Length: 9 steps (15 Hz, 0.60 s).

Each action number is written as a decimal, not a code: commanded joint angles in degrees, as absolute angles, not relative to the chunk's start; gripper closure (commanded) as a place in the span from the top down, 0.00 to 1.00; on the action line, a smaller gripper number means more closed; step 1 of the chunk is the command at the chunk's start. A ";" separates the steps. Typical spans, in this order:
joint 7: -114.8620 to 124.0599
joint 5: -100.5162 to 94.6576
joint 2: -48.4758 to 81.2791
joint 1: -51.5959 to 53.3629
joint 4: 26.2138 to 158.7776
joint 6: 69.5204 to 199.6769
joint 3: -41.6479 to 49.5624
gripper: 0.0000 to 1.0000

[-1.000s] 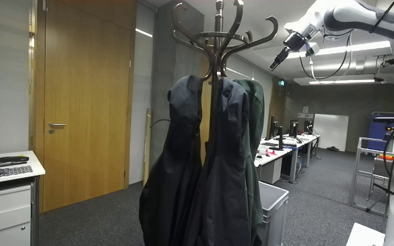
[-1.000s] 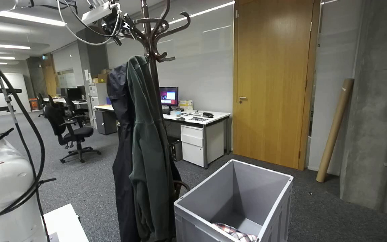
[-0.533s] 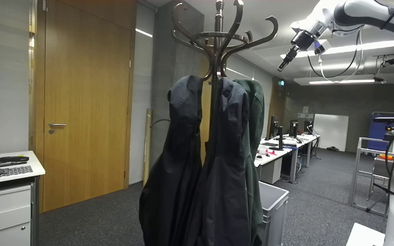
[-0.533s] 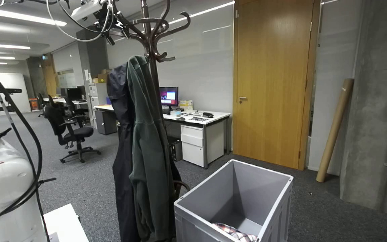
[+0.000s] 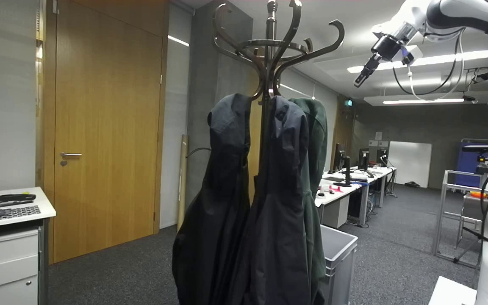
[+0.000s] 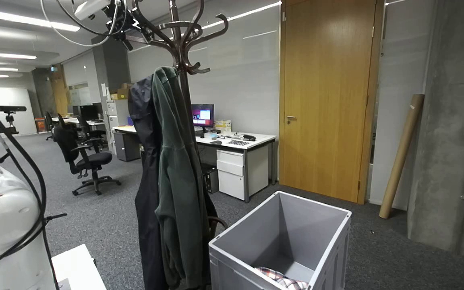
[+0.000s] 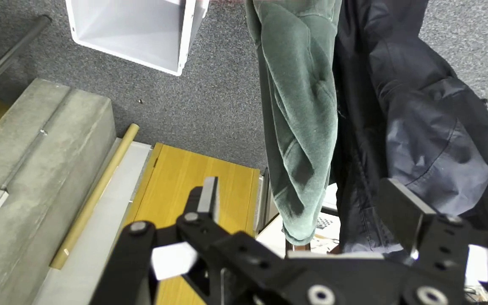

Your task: Unhang the green hoodie and hang it on the immediate hanger to the left

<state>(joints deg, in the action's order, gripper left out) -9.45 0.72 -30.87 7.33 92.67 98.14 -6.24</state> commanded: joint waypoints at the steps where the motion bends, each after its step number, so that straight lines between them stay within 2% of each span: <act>1: -7.88 0.36 -34.90 6.94 95.46 95.94 -5.49 1.00; 9: -8.01 1.24 -42.08 7.15 98.18 88.35 -3.88 1.00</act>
